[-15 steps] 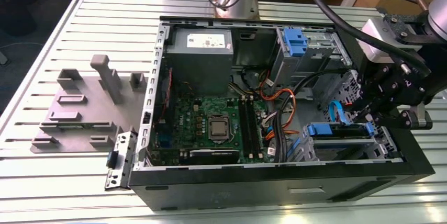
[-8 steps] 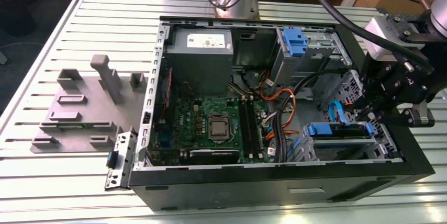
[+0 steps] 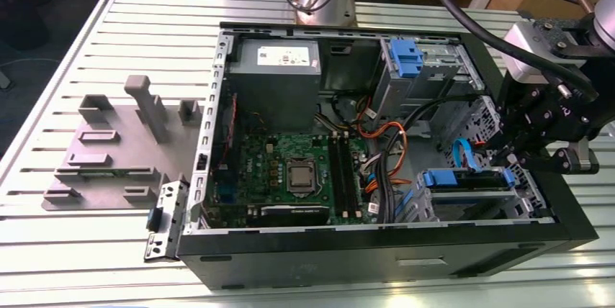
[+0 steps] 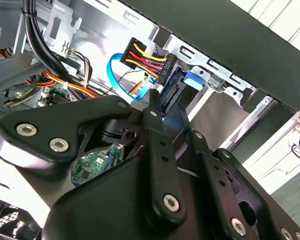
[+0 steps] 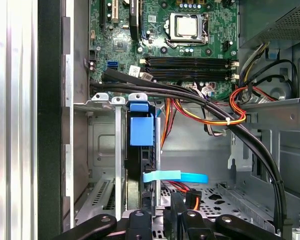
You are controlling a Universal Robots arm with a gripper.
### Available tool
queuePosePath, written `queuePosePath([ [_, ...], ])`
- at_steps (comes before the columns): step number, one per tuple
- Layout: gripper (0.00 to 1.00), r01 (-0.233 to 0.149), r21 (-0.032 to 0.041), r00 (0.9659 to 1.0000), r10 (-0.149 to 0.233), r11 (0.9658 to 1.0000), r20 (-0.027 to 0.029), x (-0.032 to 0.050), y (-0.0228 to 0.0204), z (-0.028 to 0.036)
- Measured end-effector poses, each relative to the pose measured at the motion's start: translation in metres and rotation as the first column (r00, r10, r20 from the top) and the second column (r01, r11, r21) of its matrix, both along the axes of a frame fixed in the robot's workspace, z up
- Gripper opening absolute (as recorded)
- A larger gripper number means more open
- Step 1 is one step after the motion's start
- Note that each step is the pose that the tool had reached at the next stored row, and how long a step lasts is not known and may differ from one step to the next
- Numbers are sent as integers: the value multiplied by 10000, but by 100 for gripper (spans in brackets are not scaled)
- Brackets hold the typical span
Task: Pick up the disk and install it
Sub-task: 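Insert the second disk wire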
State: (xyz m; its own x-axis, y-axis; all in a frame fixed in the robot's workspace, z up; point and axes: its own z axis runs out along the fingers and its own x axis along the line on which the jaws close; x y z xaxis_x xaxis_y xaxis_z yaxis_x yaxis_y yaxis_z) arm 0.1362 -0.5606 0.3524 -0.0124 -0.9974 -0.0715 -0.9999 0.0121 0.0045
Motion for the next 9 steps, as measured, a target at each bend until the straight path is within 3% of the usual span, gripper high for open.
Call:
queuePosePath([
  [5, 30, -1, 3, 10000, 1, 10000, 0, 3, 3, -3],
  [9, 30, -1, 0, 10000, 1, 10000, 0, 19, 33, -12],
])
